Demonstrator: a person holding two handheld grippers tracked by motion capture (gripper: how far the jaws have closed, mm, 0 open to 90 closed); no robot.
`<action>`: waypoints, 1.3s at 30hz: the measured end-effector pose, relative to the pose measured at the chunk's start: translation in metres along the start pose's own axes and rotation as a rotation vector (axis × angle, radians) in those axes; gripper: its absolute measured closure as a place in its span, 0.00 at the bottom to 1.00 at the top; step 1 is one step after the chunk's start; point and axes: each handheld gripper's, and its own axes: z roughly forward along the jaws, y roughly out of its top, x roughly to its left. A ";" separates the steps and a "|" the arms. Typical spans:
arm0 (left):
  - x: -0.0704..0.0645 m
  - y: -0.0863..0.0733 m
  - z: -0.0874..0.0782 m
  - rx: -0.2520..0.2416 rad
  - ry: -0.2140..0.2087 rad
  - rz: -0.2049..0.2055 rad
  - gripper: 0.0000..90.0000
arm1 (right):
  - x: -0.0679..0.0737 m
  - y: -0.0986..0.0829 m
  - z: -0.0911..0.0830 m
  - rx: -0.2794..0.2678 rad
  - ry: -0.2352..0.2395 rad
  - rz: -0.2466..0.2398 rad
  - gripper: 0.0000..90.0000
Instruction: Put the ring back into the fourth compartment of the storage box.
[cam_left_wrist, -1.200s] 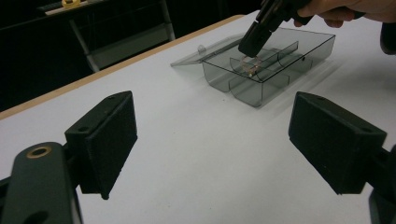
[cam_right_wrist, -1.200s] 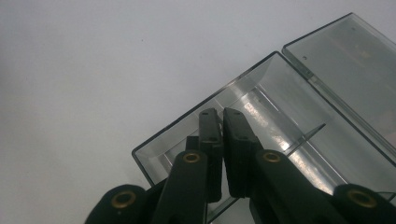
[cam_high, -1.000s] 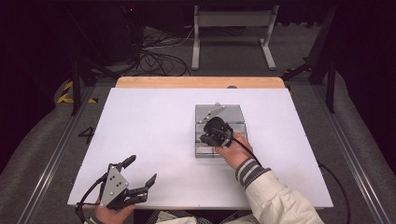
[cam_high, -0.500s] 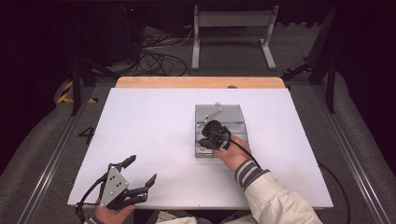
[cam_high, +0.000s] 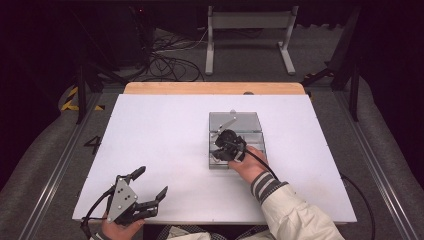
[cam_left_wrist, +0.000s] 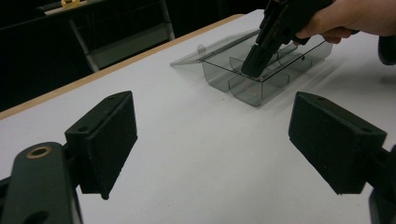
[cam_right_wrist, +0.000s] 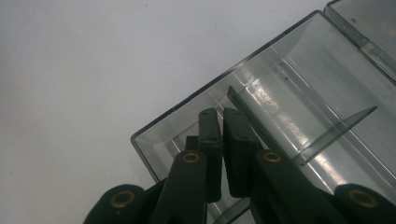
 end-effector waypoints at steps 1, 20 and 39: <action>0.000 0.000 0.000 0.000 0.000 0.001 0.18 | 0.000 0.000 0.000 0.001 -0.004 0.002 0.96; 0.000 0.000 0.000 0.000 0.001 0.000 0.18 | -0.003 -0.002 -0.004 -0.025 -0.030 0.016 0.83; -0.001 0.000 0.001 0.006 -0.002 -0.007 0.18 | 0.009 -0.006 -0.047 -0.202 0.005 -0.032 0.40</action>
